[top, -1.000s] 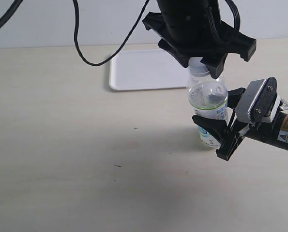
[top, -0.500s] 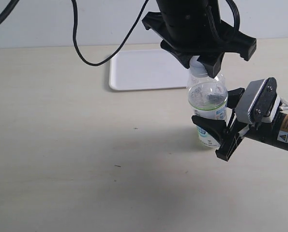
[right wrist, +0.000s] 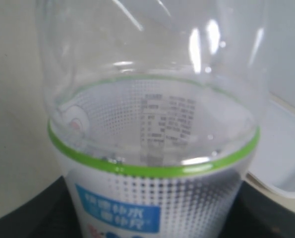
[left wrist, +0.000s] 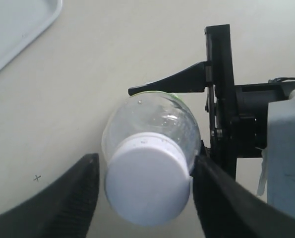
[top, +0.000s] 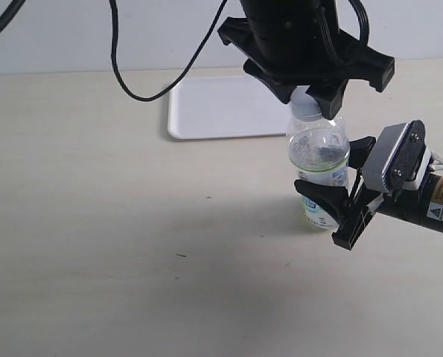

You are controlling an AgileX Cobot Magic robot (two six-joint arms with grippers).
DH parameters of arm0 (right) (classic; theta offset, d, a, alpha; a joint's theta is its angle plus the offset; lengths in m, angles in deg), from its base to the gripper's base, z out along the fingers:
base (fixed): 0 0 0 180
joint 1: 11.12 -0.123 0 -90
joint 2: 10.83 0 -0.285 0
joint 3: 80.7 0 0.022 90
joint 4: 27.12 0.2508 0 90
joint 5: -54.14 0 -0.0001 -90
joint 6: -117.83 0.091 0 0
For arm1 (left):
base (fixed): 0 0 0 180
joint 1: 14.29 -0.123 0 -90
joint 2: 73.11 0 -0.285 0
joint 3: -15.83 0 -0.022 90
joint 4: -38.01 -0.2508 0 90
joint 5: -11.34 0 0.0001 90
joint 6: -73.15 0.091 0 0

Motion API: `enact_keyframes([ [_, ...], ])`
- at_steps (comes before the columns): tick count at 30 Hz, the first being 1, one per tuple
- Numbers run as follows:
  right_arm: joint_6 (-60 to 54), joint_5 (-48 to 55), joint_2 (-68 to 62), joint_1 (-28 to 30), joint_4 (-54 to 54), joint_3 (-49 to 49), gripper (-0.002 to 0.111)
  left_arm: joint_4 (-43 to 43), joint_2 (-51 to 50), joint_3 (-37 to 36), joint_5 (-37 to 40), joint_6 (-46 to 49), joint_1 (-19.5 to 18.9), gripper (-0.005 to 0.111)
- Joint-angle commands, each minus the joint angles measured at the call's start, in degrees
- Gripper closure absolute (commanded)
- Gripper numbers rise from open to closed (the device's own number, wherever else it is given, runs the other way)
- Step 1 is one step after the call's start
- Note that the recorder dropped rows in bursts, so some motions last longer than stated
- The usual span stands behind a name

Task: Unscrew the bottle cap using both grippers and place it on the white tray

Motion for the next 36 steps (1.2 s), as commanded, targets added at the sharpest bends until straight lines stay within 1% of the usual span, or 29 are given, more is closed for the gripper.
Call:
enact_keyframes([
  [1, -0.4, -0.1, 0.1, 0.2, -0.6, 0.1, 0.108, 0.0, 1.1, 0.4, -0.3, -0.1, -0.1, 0.041],
  [8, -0.4, -0.1, 0.1, 0.2, -0.6, 0.1, 0.108, 0.0, 1.1, 0.4, -0.7, -0.1, -0.1, 0.046],
  [15, -0.4, -0.1, 0.1, 0.2, -0.6, 0.1, 0.108, 0.0, 1.1, 0.4, -0.8, -0.1, -0.1, 0.069],
  [20, -0.4, -0.1, 0.1, 0.2, -0.6, 0.1, 0.108, 0.0, 1.1, 0.4, -0.6, -0.9, -0.1, 0.076],
  [21, -0.4, -0.1, 0.1, 0.2, -0.6, 0.1, 0.108, 0.0, 1.1, 0.4, -0.5, -1.6, -0.1, 0.078],
  [23, -0.4, -0.1, 0.1, 0.2, -0.6, 0.1, 0.108, 0.0, 1.1, 0.4, -0.2, -2.3, -0.1, 0.09],
  [25, -0.4, -0.1, 0.1, 0.2, -0.6, 0.1, 0.108, 0.0, 1.1, 0.4, 0.4, -3.3, -0.1, 0.106],
  [30, -0.4, -0.7, 0.1, 0.2, -0.6, 0.1, 0.108, 0.0, 1.1, 0.4, 0.6, -6.6, -0.1, 0.107],
  [36, -0.4, -0.7, 0.1, 0.2, -0.4, 0.1, 0.108, -0.2, 1.1, 0.4, 0.6, -14.9, -0.1, 0.107],
])
